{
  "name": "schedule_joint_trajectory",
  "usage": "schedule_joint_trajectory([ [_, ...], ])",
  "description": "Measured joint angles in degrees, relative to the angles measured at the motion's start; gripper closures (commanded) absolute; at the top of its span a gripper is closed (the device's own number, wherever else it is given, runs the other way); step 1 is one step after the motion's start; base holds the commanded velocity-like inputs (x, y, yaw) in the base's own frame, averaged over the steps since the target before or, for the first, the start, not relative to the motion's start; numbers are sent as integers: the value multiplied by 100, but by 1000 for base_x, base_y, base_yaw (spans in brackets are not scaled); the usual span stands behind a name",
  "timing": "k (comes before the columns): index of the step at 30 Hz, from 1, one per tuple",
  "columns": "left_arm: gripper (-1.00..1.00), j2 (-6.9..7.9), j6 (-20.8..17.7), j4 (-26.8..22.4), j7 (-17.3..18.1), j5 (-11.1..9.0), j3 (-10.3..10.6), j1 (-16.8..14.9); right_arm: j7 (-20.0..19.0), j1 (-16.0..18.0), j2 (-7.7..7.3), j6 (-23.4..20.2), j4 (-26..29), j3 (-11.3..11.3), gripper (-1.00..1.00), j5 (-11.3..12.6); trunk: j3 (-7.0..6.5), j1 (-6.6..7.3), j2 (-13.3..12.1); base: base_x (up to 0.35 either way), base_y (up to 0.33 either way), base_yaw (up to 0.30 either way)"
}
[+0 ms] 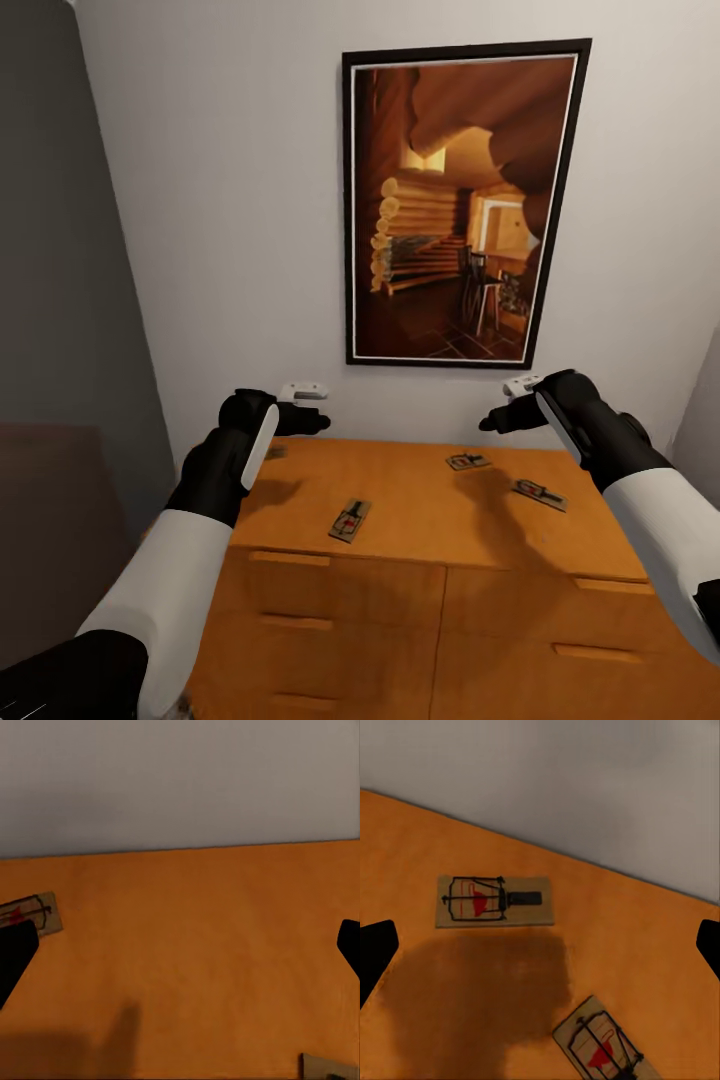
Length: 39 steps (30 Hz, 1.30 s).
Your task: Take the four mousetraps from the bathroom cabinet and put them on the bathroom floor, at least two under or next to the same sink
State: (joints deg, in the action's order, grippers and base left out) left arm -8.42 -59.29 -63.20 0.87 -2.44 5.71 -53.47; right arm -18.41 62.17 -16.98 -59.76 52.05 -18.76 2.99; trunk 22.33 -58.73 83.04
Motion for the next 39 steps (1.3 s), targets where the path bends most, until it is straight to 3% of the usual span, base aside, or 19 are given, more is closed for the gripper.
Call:
schedule_joint_trajectory([
  [11, -100, 0, 3, 67, -8, 2, 1, 0, 0, 0, 3, -4, 2, 6, -100, 3, -10, 0, 0, 0, -83, 80],
  [39, -100, -4, 3, 115, -11, 10, 1, 0, 13, 0, 9, -4, 2, -13, -100, 1, -11, 0, 0, 0, -265, 3],
])
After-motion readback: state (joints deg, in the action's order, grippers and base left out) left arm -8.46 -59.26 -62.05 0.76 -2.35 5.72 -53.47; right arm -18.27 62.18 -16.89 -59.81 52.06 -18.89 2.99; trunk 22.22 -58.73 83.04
